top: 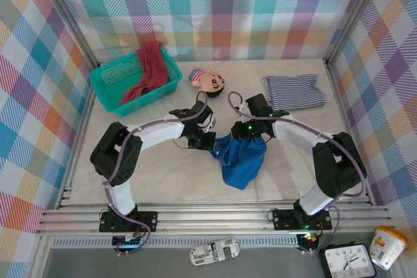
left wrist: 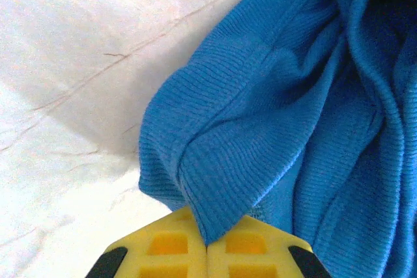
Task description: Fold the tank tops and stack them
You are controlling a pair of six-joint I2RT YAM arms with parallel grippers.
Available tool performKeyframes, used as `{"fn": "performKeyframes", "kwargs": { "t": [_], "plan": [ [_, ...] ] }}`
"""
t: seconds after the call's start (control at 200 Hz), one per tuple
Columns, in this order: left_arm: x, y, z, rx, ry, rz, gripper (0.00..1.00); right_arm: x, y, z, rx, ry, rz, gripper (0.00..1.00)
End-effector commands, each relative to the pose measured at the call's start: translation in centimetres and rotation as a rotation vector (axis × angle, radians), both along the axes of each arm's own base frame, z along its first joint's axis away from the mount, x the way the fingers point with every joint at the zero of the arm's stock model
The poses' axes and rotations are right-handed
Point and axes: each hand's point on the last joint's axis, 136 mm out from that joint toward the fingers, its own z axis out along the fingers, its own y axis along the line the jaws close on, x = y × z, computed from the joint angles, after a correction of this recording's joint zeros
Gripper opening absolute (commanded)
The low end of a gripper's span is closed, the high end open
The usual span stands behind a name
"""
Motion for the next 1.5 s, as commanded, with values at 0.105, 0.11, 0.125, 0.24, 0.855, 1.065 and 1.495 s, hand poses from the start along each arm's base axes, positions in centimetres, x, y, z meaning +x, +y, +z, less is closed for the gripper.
{"fn": "performKeyframes", "kwargs": {
  "t": [0.105,0.11,0.125,0.24,0.855,1.065,1.495],
  "plan": [
    [1.3,5.1,9.7,0.104,-0.157,0.009,0.00,1.5,-1.1,8.7,0.110,-0.165,-0.058,0.04],
    [1.4,5.1,9.9,0.104,-0.163,0.011,0.00,1.5,-1.2,8.9,0.114,-0.168,-0.060,0.04],
    [1.4,5.7,10.5,0.112,-0.170,0.018,0.00,1.6,-1.3,9.5,0.125,-0.180,-0.065,0.04],
    [2.1,8.6,15.9,0.145,-0.277,0.058,0.00,2.2,-2.0,13.9,0.226,-0.248,-0.079,0.03],
    [0.3,19.5,37.6,0.310,-0.859,0.254,0.00,-3.0,1.1,33.5,0.539,-0.655,0.255,0.03],
    [-2.1,22.7,44.1,0.270,-1.092,0.386,0.00,-7.6,5.0,36.6,0.636,-0.720,0.449,0.04],
    [2.7,14.0,37.2,0.113,-0.844,0.146,0.00,-4.8,3.6,27.7,0.419,-0.438,0.204,0.04]
  ]
}}
